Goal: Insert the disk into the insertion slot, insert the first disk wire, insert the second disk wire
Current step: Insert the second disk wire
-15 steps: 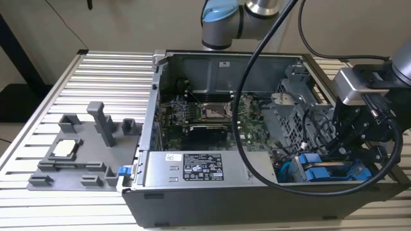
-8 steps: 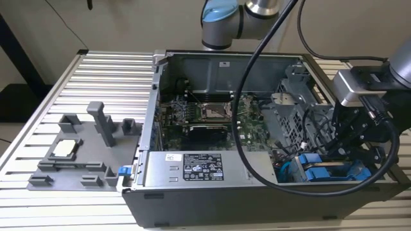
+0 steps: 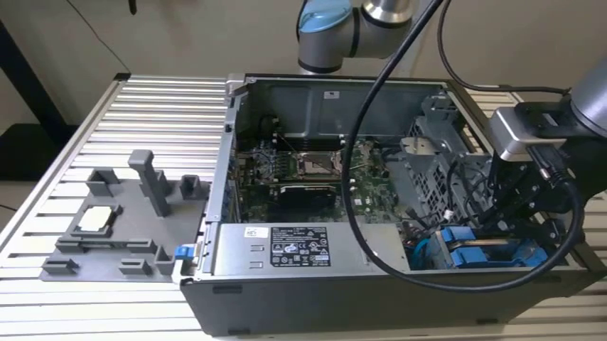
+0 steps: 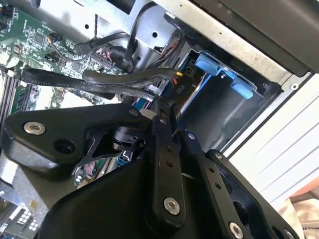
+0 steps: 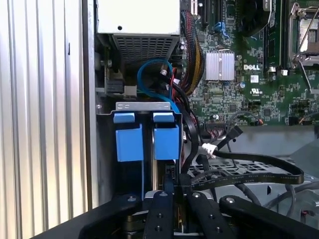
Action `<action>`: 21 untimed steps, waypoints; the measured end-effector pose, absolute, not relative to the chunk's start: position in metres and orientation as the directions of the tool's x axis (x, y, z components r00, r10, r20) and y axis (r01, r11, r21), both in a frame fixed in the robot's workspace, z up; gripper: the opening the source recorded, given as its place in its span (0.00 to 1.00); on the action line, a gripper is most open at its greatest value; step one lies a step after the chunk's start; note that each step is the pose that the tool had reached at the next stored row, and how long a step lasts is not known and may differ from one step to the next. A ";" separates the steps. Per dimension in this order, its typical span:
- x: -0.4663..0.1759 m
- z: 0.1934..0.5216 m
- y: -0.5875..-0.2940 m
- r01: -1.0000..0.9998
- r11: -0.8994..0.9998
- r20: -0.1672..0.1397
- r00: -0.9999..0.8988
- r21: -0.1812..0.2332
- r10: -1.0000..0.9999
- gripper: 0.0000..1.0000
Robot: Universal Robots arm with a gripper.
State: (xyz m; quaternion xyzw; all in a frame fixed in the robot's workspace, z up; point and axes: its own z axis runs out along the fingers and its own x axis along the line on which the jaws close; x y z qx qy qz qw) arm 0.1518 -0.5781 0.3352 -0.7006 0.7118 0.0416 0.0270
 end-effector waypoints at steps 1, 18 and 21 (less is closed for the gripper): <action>0.152 0.335 -0.578 -1.000 0.015 -0.098 -0.017 0.021 -0.995 0.18; 0.152 0.370 -0.580 -1.000 0.015 -0.102 -0.017 0.025 -0.995 0.24; 0.152 0.370 -0.580 -1.000 0.015 -0.102 -0.017 0.025 -0.995 0.24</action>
